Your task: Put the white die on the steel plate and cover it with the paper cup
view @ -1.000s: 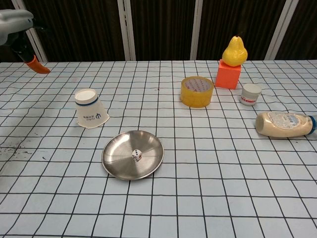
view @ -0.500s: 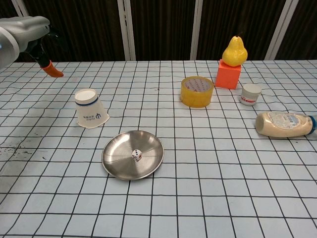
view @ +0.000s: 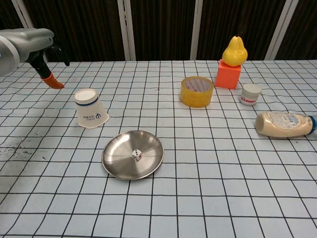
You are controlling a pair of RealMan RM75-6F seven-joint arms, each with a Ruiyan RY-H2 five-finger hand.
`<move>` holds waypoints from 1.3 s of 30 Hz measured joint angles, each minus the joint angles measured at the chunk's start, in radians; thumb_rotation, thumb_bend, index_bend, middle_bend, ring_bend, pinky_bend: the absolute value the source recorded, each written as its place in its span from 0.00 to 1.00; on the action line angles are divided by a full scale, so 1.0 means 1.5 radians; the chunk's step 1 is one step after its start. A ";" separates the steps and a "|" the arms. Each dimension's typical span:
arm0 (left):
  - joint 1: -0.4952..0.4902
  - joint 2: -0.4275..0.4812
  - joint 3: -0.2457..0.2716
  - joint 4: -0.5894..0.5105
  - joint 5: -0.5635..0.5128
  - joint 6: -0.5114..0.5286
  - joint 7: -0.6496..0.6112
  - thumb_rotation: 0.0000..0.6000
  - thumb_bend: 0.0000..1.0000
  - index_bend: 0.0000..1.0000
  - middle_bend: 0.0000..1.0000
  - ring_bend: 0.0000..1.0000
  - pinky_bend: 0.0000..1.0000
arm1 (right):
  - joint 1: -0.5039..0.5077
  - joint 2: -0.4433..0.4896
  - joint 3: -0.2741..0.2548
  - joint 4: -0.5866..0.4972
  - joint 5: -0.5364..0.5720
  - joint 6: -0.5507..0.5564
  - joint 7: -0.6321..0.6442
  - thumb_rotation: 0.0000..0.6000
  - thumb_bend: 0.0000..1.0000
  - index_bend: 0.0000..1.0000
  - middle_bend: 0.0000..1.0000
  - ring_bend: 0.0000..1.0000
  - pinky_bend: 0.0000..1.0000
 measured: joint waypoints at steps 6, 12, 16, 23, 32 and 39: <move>-0.001 -0.018 0.002 0.023 -0.006 -0.006 -0.006 1.00 0.31 0.31 0.13 0.00 0.00 | 0.000 0.002 0.000 0.001 0.001 -0.001 0.003 1.00 0.23 0.27 0.05 0.09 0.00; -0.004 -0.044 0.006 0.066 -0.008 -0.019 -0.016 1.00 0.31 0.24 0.08 0.00 0.00 | 0.001 0.000 -0.001 0.002 0.002 -0.004 0.002 1.00 0.23 0.27 0.05 0.09 0.00; -0.006 -0.062 0.008 0.092 -0.014 -0.038 -0.020 1.00 0.31 0.21 0.06 0.00 0.00 | 0.003 -0.002 -0.001 0.004 0.006 -0.007 0.000 1.00 0.23 0.27 0.05 0.09 0.00; -0.014 -0.080 0.010 0.110 -0.001 -0.054 -0.029 1.00 0.31 0.21 0.07 0.00 0.00 | 0.004 -0.004 0.000 0.007 0.009 -0.009 0.000 1.00 0.23 0.27 0.05 0.09 0.00; -0.018 -0.095 0.005 0.121 0.020 -0.047 -0.039 1.00 0.31 0.23 0.09 0.00 0.00 | 0.004 -0.003 -0.001 0.007 0.007 -0.010 0.003 1.00 0.23 0.27 0.05 0.09 0.00; -0.023 -0.108 0.002 0.135 -0.002 -0.053 -0.018 1.00 0.31 0.24 0.09 0.00 0.00 | 0.005 -0.004 -0.001 0.008 0.010 -0.011 0.003 1.00 0.23 0.27 0.05 0.09 0.00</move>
